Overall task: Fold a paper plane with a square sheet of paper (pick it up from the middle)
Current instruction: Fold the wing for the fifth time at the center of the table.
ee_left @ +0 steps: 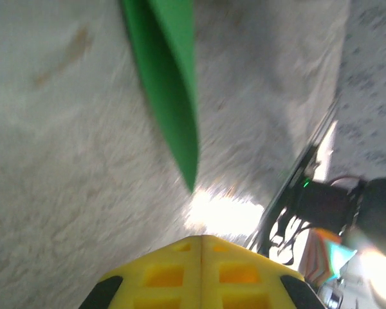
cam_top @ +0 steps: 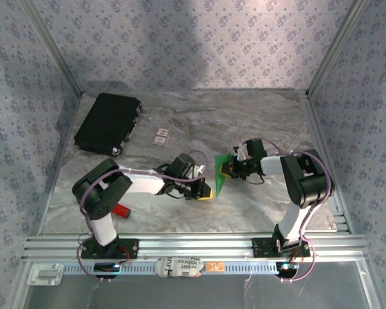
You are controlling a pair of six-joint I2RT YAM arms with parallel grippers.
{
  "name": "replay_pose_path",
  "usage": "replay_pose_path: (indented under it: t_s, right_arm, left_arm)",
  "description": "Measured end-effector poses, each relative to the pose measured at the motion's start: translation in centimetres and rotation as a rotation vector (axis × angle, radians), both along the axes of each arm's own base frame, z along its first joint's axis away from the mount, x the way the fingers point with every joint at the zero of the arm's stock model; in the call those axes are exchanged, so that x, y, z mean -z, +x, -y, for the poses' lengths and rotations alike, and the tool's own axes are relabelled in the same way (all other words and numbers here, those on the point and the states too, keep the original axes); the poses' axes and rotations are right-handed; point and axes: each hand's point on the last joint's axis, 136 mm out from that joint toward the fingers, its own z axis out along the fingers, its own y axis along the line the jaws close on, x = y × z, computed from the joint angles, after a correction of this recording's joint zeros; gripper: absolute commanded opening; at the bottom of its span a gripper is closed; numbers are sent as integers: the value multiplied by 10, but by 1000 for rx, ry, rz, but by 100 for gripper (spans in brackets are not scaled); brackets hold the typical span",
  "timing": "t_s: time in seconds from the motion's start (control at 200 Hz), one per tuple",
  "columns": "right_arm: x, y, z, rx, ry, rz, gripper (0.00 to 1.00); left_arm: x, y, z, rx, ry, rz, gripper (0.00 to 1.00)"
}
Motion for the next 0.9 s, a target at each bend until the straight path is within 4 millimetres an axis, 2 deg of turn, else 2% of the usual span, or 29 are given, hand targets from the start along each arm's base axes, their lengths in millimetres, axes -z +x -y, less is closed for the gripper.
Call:
replay_pose_path:
  t_s: [0.12,0.26,0.33,0.55,0.899]
  right_arm:
    - [0,0,0,0,-1,-1,4]
    - [0,0,0,0,-1,-1,5]
    - [0,0,0,0,-1,-1,4]
    - [0,0,0,0,-1,-1,5]
    - [0,0,0,0,-1,-1,5]
  left_arm:
    - [-16,18,11,-41,-47,18,3]
    - [-38,40,36,-50,-111,54,3]
    - [-42,47,46,-50,-128,66,3]
    - [-23,53,60,-40,-104,42,3]
    - [-1,50,62,-17,-39,17,3]
